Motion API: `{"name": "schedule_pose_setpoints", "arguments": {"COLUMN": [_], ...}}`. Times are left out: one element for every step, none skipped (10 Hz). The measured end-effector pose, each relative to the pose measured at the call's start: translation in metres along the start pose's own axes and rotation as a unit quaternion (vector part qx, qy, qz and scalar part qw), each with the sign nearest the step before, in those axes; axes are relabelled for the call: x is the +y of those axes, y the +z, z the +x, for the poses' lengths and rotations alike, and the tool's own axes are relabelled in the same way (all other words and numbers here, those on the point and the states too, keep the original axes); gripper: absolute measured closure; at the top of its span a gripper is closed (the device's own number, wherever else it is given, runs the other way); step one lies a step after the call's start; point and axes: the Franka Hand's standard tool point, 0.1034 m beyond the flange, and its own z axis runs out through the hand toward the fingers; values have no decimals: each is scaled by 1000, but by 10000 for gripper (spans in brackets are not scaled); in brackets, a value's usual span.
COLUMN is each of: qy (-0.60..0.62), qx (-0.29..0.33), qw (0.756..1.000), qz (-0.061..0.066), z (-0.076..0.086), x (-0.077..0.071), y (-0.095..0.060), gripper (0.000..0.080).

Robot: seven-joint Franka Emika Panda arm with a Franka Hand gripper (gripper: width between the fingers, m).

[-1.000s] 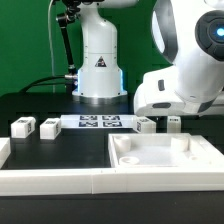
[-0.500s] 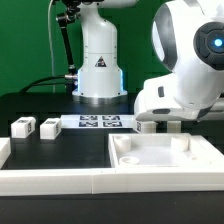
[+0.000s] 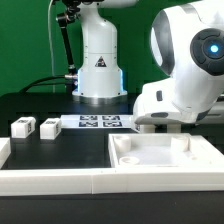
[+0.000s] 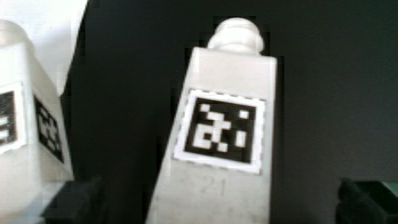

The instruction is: Assemble square table

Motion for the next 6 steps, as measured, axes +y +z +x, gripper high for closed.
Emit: {"name": "schedule_pose_setpoints", "arguments": {"qy": [0, 1, 1, 2, 2, 2], "qx": [1, 4, 5, 5, 5, 5], "qw": [1000, 1000, 1000, 1000, 1000, 1000], "qz": [0, 1, 2, 2, 2, 2], "z": [0, 2, 2, 2, 2, 2], "x": [0, 0, 1, 2, 2, 2], "y": [1, 2, 2, 1, 2, 2], "gripper": [150, 150, 150, 269, 405, 405]}}
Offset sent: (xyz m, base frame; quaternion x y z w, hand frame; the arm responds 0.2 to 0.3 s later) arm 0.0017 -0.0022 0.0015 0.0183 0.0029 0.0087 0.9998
